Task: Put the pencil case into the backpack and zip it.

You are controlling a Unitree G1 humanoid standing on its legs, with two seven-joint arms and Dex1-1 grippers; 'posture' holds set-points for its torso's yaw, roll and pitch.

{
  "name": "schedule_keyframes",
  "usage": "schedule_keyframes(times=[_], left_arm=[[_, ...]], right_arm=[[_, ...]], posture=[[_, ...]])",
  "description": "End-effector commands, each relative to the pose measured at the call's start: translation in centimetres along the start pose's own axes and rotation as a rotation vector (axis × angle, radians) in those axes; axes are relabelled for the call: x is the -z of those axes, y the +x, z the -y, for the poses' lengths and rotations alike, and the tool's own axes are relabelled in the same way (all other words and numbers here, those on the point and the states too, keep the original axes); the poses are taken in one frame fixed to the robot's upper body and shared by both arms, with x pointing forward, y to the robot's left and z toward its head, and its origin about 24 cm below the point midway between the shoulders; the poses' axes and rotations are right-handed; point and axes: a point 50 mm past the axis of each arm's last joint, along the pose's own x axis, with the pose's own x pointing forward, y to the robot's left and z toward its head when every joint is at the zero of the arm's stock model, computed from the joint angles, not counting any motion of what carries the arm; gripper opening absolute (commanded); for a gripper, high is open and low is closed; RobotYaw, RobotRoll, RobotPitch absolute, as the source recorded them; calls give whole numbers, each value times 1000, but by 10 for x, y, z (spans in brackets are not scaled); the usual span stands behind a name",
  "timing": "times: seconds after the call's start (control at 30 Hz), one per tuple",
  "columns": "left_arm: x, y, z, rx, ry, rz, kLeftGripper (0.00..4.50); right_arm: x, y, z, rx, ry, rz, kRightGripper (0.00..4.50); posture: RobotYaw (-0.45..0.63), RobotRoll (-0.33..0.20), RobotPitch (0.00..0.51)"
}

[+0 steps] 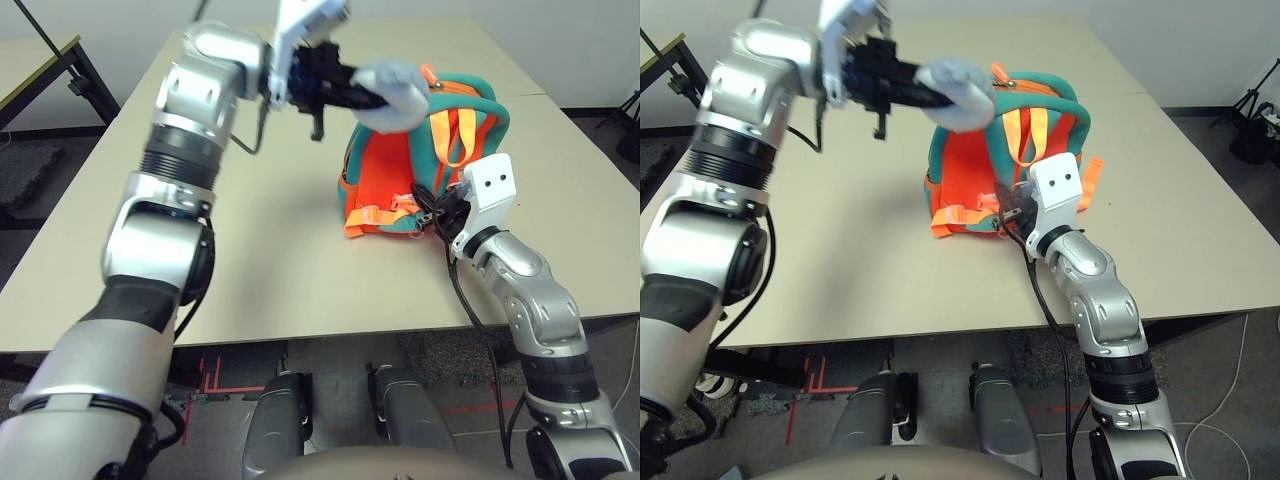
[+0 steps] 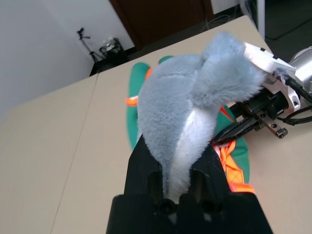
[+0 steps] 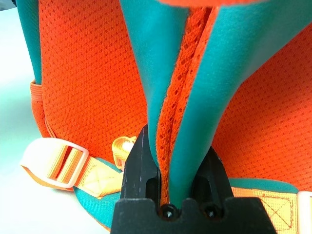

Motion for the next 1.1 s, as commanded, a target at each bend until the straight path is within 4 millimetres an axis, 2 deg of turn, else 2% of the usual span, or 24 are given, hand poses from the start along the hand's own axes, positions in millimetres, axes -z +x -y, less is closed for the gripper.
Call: schedule_keyframes(times=[0.03, 0.2, 0.43, 0.6, 0.87, 1.1], left_arm=[[-6, -19, -3, -31, -19, 15, 287], [12, -41, 0, -59, -85, -66, 287], [58, -59, 10, -79, -213, -209, 286], [94, -56, 22, -75, -289, -293, 286], [166, -41, 52, -36, -455, -428, 286], [199, -20, 75, 29, -544, -469, 285]], right_arm=[[17, 2, -2, -8, 21, -82, 376], [17, 3, -3, -17, 21, -81, 376], [17, 5, -4, -28, 18, -83, 376], [16, 6, -4, -34, 14, -80, 376], [15, 7, -2, -33, 8, -78, 376], [14, 6, -1, -30, 3, -78, 376]], posture=[[-202, 0, 102], [-193, 0, 103], [-179, 0, 105], [-175, 0, 105], [-186, 0, 96], [-195, 0, 95]])
